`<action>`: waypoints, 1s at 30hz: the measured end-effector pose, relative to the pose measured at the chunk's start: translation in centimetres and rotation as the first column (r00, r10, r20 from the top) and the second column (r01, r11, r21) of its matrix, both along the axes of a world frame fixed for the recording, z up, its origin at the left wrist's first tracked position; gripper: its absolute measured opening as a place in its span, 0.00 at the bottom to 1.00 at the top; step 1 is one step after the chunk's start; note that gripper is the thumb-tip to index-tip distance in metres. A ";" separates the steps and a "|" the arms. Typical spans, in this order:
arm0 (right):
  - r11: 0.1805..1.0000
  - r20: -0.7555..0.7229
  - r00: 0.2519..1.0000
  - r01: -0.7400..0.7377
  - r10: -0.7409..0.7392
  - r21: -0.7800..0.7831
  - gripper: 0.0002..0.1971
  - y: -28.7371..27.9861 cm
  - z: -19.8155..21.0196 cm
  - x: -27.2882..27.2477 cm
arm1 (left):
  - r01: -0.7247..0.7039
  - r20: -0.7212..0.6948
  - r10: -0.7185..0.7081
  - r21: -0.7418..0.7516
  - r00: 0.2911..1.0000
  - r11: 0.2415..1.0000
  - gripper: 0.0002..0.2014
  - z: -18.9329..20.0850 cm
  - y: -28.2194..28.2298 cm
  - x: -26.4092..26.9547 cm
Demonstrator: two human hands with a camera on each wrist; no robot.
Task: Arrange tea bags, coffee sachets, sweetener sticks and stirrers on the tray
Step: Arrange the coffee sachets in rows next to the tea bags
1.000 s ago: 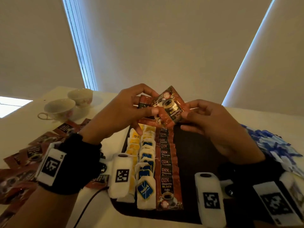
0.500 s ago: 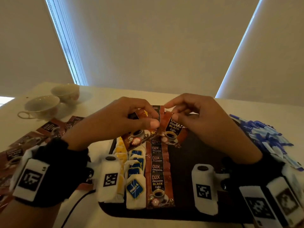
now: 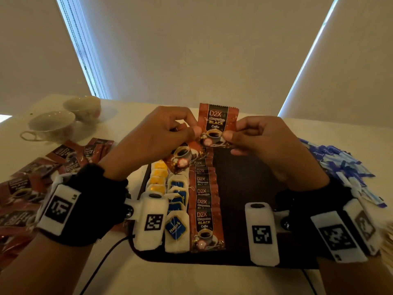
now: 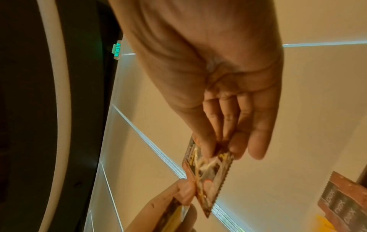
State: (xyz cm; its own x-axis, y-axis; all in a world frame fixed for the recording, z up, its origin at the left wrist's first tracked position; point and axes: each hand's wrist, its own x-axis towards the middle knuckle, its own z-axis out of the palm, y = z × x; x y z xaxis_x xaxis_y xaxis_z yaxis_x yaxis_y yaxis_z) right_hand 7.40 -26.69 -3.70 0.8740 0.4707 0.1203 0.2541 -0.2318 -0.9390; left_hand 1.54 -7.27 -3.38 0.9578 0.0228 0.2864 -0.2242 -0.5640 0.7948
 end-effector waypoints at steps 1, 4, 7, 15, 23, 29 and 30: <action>1.000 -0.003 1.000 0.023 -0.023 0.019 0.04 0.1 0.0 0.1 | -0.003 -0.011 0.003 -0.001 1.000 1.000 0.05 0.0 0.0 0.0; 0.991 -0.017 0.994 0.112 -0.111 0.078 0.05 -0.1 0.0 0.5 | -0.033 -0.028 0.033 -0.028 0.999 0.999 0.03 0.5 0.4 -0.2; 0.985 -0.023 0.988 0.156 -0.155 0.073 0.02 -0.4 0.1 0.9 | -0.076 -0.048 0.072 -0.079 0.996 0.994 0.07 1.3 1.8 -0.4; 0.993 -0.056 0.992 0.113 -0.111 0.031 0.03 0.3 0.1 0.3 | -0.094 0.048 0.093 0.018 0.995 0.995 0.15 2.6 3.7 -1.5; 0.883 -0.171 0.927 0.244 -0.334 -0.402 0.04 0.2 0.4 7.2 | -0.184 0.117 0.184 -0.007 0.976 0.983 0.15 3.3 5.7 -2.2; 0.829 -0.270 0.886 0.191 -0.376 -0.526 0.04 1.9 -3.7 12.6 | -0.248 0.091 0.250 -0.029 0.964 0.968 0.13 3.0 7.0 -2.0; 0.836 -0.277 0.889 0.182 -0.365 -0.517 0.04 2.1 -4.0 12.8 | -0.253 0.089 0.256 -0.038 0.963 0.967 0.12 2.9 7.2 -1.9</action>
